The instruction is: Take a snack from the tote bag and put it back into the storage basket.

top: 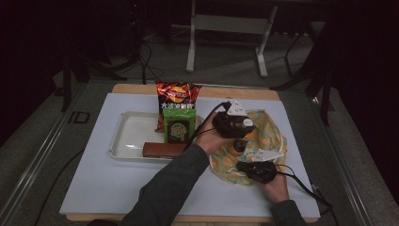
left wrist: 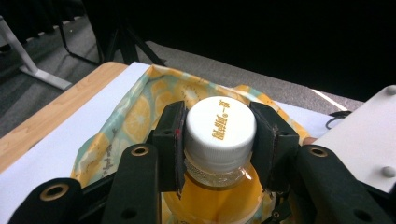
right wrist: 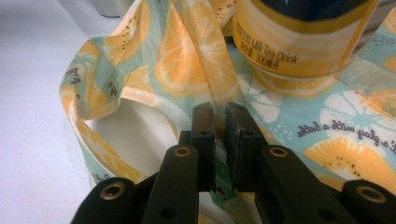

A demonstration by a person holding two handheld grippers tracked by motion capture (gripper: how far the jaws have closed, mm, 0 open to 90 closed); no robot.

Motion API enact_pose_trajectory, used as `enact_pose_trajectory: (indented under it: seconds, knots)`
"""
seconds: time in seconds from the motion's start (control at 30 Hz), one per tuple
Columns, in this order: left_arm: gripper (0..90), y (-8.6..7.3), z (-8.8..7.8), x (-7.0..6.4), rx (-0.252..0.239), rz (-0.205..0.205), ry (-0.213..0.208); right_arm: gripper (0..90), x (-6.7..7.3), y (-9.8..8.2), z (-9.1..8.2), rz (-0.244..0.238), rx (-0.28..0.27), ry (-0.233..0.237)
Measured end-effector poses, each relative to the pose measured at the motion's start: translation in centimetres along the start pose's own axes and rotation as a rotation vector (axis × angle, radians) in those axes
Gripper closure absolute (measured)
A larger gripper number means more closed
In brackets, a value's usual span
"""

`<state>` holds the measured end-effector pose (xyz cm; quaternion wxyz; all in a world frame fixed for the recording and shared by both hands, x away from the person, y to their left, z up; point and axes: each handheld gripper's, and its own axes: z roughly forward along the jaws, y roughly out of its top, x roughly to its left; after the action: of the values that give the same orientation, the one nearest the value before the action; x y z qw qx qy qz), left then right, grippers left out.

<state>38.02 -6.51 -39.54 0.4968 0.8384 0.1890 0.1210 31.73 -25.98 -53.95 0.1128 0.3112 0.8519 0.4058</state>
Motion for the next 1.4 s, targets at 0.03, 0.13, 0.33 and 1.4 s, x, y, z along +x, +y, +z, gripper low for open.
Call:
enact_pose_trajectory:
  seconds: [0.03, 0.13, 0.33, 1.4]
  knots:
    - [58.1, 0.2, -0.3, -0.2, -0.003, 0.005, -0.003, 82.3, 0.0, 0.0, 0.0, 0.0, 0.0, 0.0]
    - [58.1, 0.4, -0.5, -0.4, -0.006, 0.006, -0.009, 82.3, 0.0, 0.0, 0.0, 0.0, 0.0, 0.0]
    - [58.1, 0.6, -1.4, -0.7, -0.008, 0.015, -0.006, 82.3, 0.0, 0.0, 0.0, 0.0, 0.0, 0.0]
    - [58.1, -0.2, -5.7, -2.0, -0.03, 0.017, -0.019, 82.2, 0.0, 0.0, 0.0, 0.001, 0.002, 0.001]
